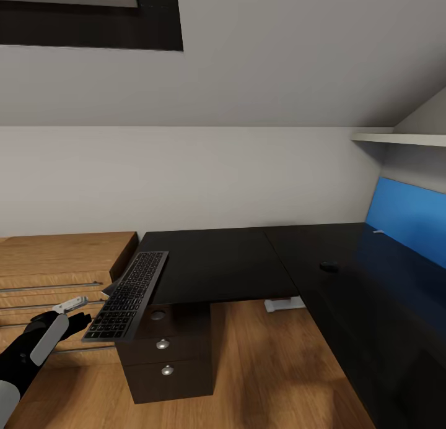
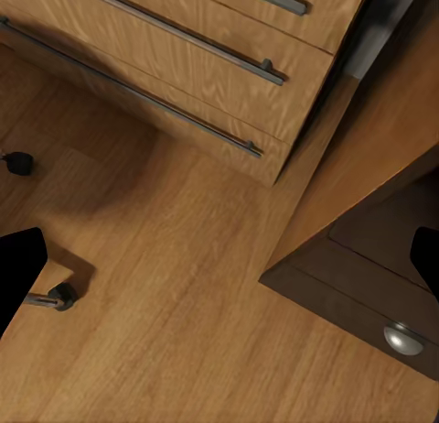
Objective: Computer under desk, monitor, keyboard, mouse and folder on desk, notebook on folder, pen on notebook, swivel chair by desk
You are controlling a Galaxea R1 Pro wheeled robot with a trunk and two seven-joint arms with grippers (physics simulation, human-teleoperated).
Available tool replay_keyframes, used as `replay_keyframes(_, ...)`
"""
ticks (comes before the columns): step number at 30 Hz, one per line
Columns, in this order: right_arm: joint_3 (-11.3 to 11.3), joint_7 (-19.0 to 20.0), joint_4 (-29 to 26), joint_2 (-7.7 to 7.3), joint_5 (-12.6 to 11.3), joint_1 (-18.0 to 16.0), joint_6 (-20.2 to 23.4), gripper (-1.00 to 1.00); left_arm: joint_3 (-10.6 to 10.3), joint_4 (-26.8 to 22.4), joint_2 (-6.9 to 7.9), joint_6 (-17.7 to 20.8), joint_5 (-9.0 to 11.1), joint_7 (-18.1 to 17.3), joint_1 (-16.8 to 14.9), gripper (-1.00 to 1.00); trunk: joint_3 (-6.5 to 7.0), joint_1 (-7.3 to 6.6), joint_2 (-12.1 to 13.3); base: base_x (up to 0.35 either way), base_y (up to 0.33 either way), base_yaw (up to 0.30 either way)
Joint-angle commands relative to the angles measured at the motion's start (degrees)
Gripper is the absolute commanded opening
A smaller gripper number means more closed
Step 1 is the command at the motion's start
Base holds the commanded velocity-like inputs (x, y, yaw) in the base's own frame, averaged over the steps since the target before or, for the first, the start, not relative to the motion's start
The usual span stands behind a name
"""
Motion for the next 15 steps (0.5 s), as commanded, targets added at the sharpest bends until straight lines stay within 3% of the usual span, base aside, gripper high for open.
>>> replay_keyframes(1,0.5,0.0,0.1,0.02,-0.4,-0.1,-0.2,1.0,-0.3,-0.1,0.07,0.1,0.6,0.5,0.0,1.0,-0.06,0.0,0.0,0.0,-0.006,0.0)
replay_keyframes(8,0.5,0.0,0.1,0.02,-0.4,-0.1,-0.3,1.0,-0.3,-0.1,0.0,0.1,0.6,0.5,0.0,1.0,-0.06,0.0,0.0,-0.035,-0.12,0.0)
replay_keyframes(15,0.5,0.0,0.1,0.02,-0.4,-0.1,-0.3,1.0,-0.3,-0.1,-0.01,0.1,0.6,0.5,0.0,1.0,-0.06,0.0,0.0,-0.006,-0.03,0.0)
